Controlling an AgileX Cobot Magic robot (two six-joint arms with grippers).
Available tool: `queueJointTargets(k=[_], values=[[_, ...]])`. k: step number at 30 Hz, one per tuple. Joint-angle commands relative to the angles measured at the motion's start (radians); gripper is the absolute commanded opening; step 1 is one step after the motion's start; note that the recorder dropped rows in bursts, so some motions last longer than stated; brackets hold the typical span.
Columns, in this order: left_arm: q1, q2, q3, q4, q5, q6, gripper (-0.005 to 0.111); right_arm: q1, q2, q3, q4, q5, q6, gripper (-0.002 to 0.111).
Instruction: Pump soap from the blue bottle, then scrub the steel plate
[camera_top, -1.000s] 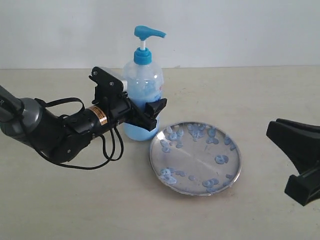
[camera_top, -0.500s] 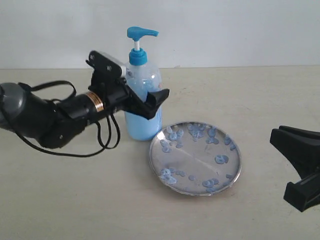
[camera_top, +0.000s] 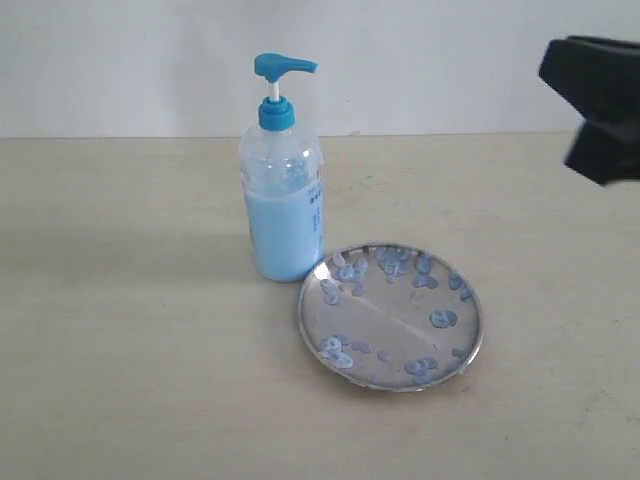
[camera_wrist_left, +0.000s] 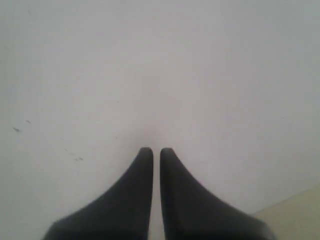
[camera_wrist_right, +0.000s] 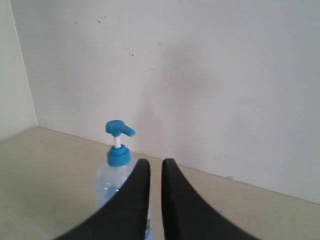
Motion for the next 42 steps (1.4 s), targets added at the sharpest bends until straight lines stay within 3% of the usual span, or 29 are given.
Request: queueJointTargets(k=[1,3,6,10,12,14,18,24,29,31,34,35,38,40,42], values=[[0.055,-0.201,0.249,0.091,0.226,-0.057,0.004,0.000,0.401,-0.194,-0.116,0.189,0.027,0.000],[0.055,-0.287,0.440,0.073,0.185,-0.237,0.004,0.022,0.594,-0.293,-0.116,0.308,0.104,0.000],[0.055,-0.341,0.589,0.073,0.106,-0.346,0.004,0.082,0.698,-0.387,-0.111,0.523,0.061,0.000],[0.055,-0.364,0.740,0.077,0.140,-0.399,0.004,0.180,0.757,-0.466,0.062,0.829,-0.201,0.000],[0.055,-0.364,0.808,0.092,0.168,-0.416,0.004,0.210,0.760,-0.478,0.182,0.858,-0.326,0.000],[0.055,-0.364,0.856,0.107,0.083,-0.451,0.004,0.232,0.760,-0.478,0.294,0.854,-0.412,0.000],[0.055,-0.364,0.888,0.045,0.025,-0.483,0.004,0.253,0.774,-0.478,0.420,0.960,-0.641,0.000],[0.055,-0.364,0.888,0.030,0.008,-0.522,0.004,0.194,0.848,-0.587,0.483,1.015,-0.610,0.000],[0.055,-0.364,0.888,0.030,0.008,-0.522,0.004,0.211,0.925,-0.757,0.778,1.079,-0.809,0.000],[0.055,-0.364,0.888,0.030,0.008,-0.522,0.004,0.224,0.954,-0.808,0.884,1.173,-0.927,0.000],[0.059,-0.423,0.888,0.030,0.019,-0.522,0.004,0.230,0.986,-0.834,0.837,1.375,-0.960,0.000],[0.079,-0.454,0.888,0.030,0.019,-0.522,0.004,0.228,0.995,-0.834,0.772,1.431,-0.949,0.000],[0.227,-0.586,0.888,0.030,0.004,-0.522,0.004,0.195,1.001,-0.818,0.546,1.479,-0.826,0.000],[0.333,-0.685,0.888,0.030,0.009,-0.522,0.004,0.155,1.001,-0.826,0.416,1.416,-0.701,0.000],[0.415,-0.759,0.888,0.030,0.009,-0.522,0.004,0.121,1.001,-0.848,0.406,1.298,-0.578,0.000]])
